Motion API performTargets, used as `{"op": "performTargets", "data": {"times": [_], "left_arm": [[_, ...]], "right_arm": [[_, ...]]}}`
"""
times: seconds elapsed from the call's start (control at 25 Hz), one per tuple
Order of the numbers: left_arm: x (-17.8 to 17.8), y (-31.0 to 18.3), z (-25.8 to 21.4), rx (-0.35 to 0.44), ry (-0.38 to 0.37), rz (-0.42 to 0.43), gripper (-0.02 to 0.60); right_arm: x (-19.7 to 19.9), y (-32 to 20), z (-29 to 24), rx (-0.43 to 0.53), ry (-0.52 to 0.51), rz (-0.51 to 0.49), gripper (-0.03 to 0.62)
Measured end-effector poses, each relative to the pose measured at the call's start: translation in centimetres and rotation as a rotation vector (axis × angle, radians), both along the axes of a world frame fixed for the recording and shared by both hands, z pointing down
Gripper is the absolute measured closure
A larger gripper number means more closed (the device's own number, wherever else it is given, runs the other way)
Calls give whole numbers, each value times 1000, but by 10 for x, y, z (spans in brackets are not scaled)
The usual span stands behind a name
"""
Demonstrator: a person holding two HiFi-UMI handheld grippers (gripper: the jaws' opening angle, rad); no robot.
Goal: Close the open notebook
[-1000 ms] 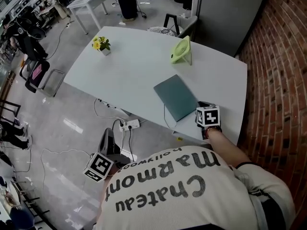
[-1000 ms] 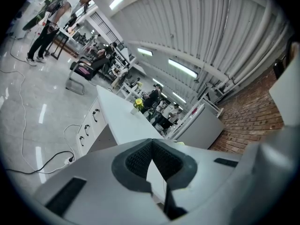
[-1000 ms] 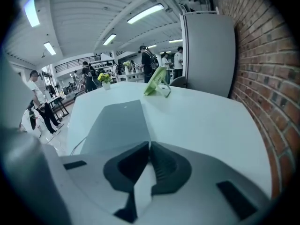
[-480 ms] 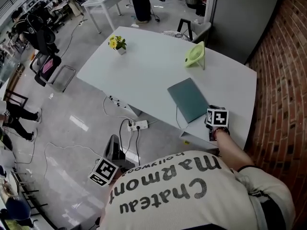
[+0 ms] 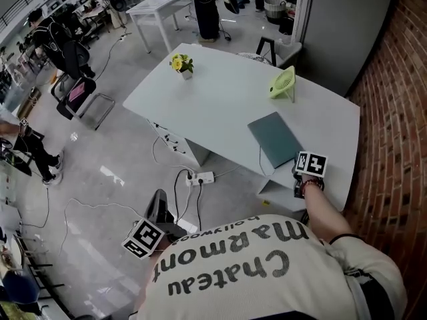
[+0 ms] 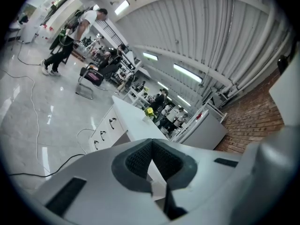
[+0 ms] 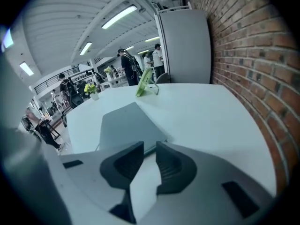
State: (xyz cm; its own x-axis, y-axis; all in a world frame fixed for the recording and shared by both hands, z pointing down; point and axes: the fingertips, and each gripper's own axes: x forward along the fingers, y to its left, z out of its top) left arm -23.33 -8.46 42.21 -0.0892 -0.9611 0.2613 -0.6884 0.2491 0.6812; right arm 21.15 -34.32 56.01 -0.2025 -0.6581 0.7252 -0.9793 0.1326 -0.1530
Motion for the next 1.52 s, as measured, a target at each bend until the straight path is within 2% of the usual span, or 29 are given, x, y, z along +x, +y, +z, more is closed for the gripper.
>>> {"op": "performTargets", "data": {"times": [0.16, 0.36, 0.52, 0.68, 0.88, 1.0, 1.12, 1.24, 1.36, 1.52], "left_arm": [[-5, 18, 0, 6, 11, 23, 580], [-9, 44, 4, -3, 19, 61, 580], [-10, 58, 0, 1, 0, 100, 580], [-17, 71, -18, 27, -70, 130, 580], [-26, 81, -44, 93, -137, 143, 580], [-32, 82, -62, 129, -218, 149, 580], [-30, 84, -78, 166, -261, 166, 580], [-24, 85, -86, 185, -297, 199, 580], [-18, 86, -82, 177, -332, 217, 580], [-13, 89, -74, 153, -351, 237, 580]], "right_arm": [[-37, 38, -20, 28, -77, -11, 513], [-98, 83, -48, 67, -148, -87, 589], [-137, 111, -76, 94, -250, -128, 590], [-169, 144, -103, 112, -357, -160, 590], [-188, 169, -144, 175, -494, -190, 591], [-193, 173, -173, 239, -542, -212, 591], [-198, 181, -204, 341, -584, -247, 591], [-202, 188, -220, 437, -561, -286, 591], [-204, 193, -210, 443, -457, -315, 591], [-200, 201, -198, 448, -355, -300, 591]]}}
